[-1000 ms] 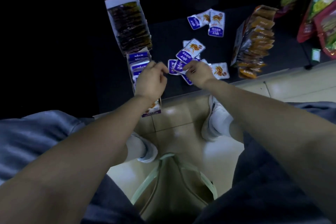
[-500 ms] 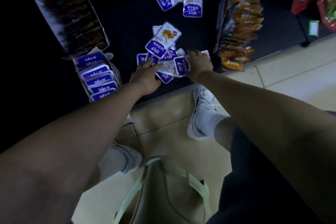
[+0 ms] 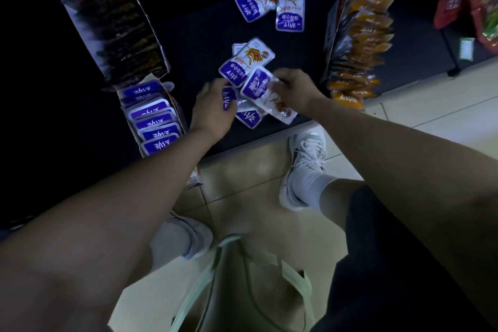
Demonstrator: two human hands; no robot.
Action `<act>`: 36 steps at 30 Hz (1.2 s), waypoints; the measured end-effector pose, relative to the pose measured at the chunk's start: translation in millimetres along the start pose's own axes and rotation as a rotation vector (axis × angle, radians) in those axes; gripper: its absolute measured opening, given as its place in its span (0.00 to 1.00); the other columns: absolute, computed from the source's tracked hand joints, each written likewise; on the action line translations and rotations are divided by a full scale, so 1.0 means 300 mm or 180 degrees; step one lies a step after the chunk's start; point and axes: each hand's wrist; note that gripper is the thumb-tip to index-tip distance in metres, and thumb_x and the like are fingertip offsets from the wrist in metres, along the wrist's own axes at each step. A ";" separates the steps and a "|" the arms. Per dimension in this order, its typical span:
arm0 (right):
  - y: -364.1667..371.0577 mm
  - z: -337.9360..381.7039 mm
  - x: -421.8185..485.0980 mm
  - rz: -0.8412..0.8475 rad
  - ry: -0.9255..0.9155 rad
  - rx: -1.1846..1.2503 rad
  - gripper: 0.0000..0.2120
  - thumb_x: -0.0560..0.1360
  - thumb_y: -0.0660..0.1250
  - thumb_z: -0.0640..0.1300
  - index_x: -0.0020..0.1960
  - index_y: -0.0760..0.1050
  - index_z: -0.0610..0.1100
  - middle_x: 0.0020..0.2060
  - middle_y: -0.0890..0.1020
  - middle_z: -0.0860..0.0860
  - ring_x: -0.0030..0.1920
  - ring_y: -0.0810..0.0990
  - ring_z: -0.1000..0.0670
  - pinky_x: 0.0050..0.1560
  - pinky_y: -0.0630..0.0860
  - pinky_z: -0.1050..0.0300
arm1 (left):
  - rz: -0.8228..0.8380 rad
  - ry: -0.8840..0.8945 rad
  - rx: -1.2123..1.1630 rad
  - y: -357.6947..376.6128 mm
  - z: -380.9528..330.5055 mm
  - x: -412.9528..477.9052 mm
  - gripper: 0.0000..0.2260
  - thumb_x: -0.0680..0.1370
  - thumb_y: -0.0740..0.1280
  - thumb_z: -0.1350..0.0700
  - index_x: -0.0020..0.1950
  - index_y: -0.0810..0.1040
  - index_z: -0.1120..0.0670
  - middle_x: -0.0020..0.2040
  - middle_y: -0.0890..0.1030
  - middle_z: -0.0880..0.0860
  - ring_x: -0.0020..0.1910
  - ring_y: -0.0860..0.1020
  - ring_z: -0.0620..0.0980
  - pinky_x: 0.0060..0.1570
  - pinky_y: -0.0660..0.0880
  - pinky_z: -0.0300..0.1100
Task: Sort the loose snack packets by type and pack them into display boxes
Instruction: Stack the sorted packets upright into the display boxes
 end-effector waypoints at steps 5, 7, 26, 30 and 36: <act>0.007 0.048 -0.030 0.1079 -0.0218 0.0000 0.10 0.77 0.68 0.41 0.52 0.78 0.33 0.46 0.81 0.40 0.45 0.78 0.49 0.48 0.76 0.54 | 0.0244 -0.0194 -0.0939 -0.007 -0.026 0.006 0.10 0.75 0.70 0.60 0.56 0.78 0.55 0.53 0.82 0.58 0.50 0.80 0.55 0.54 0.78 0.52; -0.003 0.042 -0.025 0.1187 -0.0058 -0.0180 0.10 0.74 0.72 0.41 0.53 0.78 0.39 0.49 0.81 0.45 0.48 0.79 0.50 0.51 0.75 0.56 | 0.0190 -0.0338 -0.0893 -0.002 -0.023 0.006 0.03 0.76 0.69 0.61 0.47 0.77 0.55 0.49 0.82 0.59 0.48 0.80 0.56 0.52 0.78 0.51; 0.026 -0.012 0.074 0.0538 -0.0427 -0.2064 0.30 0.79 0.58 0.41 0.78 0.52 0.50 0.75 0.62 0.45 0.74 0.58 0.43 0.69 0.58 0.48 | 0.0004 -0.1436 -0.1111 0.049 0.011 0.054 0.13 0.81 0.58 0.56 0.64 0.69 0.59 0.58 0.76 0.59 0.48 0.81 0.61 0.41 0.82 0.56; 0.001 0.000 0.100 -0.0177 -0.0873 -0.2147 0.24 0.77 0.62 0.41 0.72 0.66 0.46 0.67 0.71 0.44 0.67 0.66 0.42 0.65 0.64 0.48 | -0.0232 -0.1543 -0.1247 0.070 0.011 0.068 0.14 0.80 0.58 0.57 0.66 0.70 0.58 0.61 0.78 0.58 0.54 0.79 0.61 0.50 0.79 0.57; 0.052 0.009 0.155 0.0385 -0.0671 -0.2354 0.33 0.78 0.61 0.43 0.79 0.50 0.45 0.76 0.58 0.44 0.73 0.60 0.41 0.68 0.63 0.45 | -0.0274 -0.1742 -0.1449 0.089 0.035 0.072 0.15 0.80 0.58 0.58 0.66 0.71 0.58 0.60 0.78 0.58 0.55 0.79 0.58 0.53 0.78 0.50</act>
Point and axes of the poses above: each hand's wrist, its own x-axis towards the middle knuckle, its own y-axis out of the palm, z = x × y
